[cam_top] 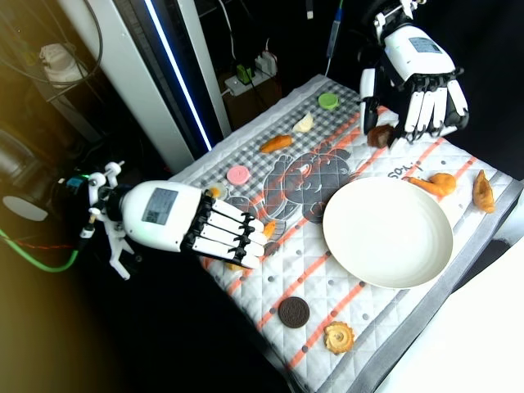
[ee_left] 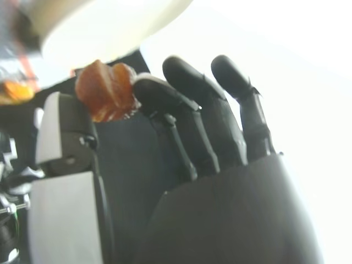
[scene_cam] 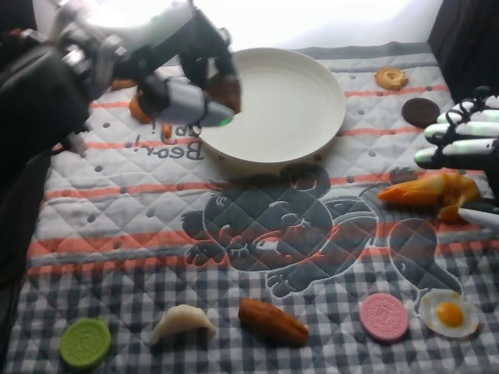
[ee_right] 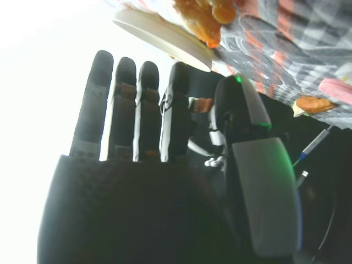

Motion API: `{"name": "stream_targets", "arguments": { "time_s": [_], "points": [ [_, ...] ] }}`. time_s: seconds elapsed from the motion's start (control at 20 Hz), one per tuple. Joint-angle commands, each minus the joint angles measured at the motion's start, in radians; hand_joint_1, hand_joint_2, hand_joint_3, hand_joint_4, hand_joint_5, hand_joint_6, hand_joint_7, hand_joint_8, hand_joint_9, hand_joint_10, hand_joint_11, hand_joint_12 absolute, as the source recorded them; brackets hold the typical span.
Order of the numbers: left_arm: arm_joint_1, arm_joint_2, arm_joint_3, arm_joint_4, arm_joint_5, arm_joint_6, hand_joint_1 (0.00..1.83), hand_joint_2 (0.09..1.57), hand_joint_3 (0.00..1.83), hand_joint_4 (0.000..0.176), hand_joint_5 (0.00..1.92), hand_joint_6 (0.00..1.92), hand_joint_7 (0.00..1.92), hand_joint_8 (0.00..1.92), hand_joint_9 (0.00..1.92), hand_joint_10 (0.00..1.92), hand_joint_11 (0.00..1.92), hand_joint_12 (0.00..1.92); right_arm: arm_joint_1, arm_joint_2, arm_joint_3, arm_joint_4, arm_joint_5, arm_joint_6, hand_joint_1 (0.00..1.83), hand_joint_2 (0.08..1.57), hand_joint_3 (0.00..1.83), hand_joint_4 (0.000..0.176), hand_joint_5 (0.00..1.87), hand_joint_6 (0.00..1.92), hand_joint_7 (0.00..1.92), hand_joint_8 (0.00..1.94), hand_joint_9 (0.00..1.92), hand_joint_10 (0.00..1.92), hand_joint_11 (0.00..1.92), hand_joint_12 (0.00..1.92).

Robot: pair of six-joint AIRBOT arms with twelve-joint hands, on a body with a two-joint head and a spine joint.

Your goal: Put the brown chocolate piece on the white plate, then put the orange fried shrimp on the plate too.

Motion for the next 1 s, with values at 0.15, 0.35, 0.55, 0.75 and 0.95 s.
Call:
{"name": "stream_targets", "arguments": {
  "time_s": [0.15, 0.35, 0.55, 0.75, 0.95],
  "points": [
    [-0.062, -0.109, 0.156, -0.064, 0.078, -0.002, 1.27, 1.05, 0.00, 0.000, 1.21, 0.38, 1.12, 0.95, 0.95, 0.56, 0.22, 1.29, 0.034, -0.037, 0.026, 0.021, 0.119, -0.003, 0.88, 1.29, 0.00, 0.034, 0.58, 0.00, 0.44, 0.00, 0.38, 0.00, 0.23, 0.32],
    [-0.042, -0.173, 0.252, -0.175, 0.147, 0.032, 1.25, 1.09, 0.00, 0.000, 1.09, 0.61, 1.03, 1.09, 1.04, 0.14, 0.13, 0.97, 0.051, -0.069, 0.038, 0.021, 0.119, -0.003, 0.86, 1.30, 0.00, 0.028, 0.57, 0.00, 0.46, 0.00, 0.41, 0.01, 0.26, 0.33],
    [-0.014, -0.171, 0.261, -0.256, 0.118, 0.036, 0.72, 0.99, 0.00, 0.175, 0.19, 0.00, 0.26, 0.00, 0.33, 0.00, 0.00, 0.79, 0.055, -0.072, 0.041, 0.021, 0.119, -0.003, 0.79, 1.29, 0.00, 0.014, 0.62, 0.00, 0.48, 0.00, 0.43, 0.00, 0.23, 0.42],
    [0.018, -0.121, 0.215, -0.140, 0.051, -0.187, 0.76, 0.96, 0.00, 0.176, 0.08, 0.00, 0.18, 0.00, 0.31, 0.00, 0.00, 0.93, 0.055, -0.077, 0.049, 0.021, 0.117, -0.003, 0.87, 1.25, 0.00, 0.013, 0.66, 0.00, 0.51, 0.01, 0.45, 0.01, 0.19, 0.52],
    [0.091, 0.017, 0.081, 0.132, -0.123, -0.618, 0.78, 0.91, 0.00, 0.151, 0.14, 0.01, 0.20, 0.00, 0.26, 0.00, 0.00, 0.90, 0.056, -0.094, 0.069, 0.029, 0.090, -0.003, 0.89, 1.15, 0.00, 0.019, 0.68, 0.00, 0.55, 0.00, 0.47, 0.00, 0.08, 0.80]
  ]
}}
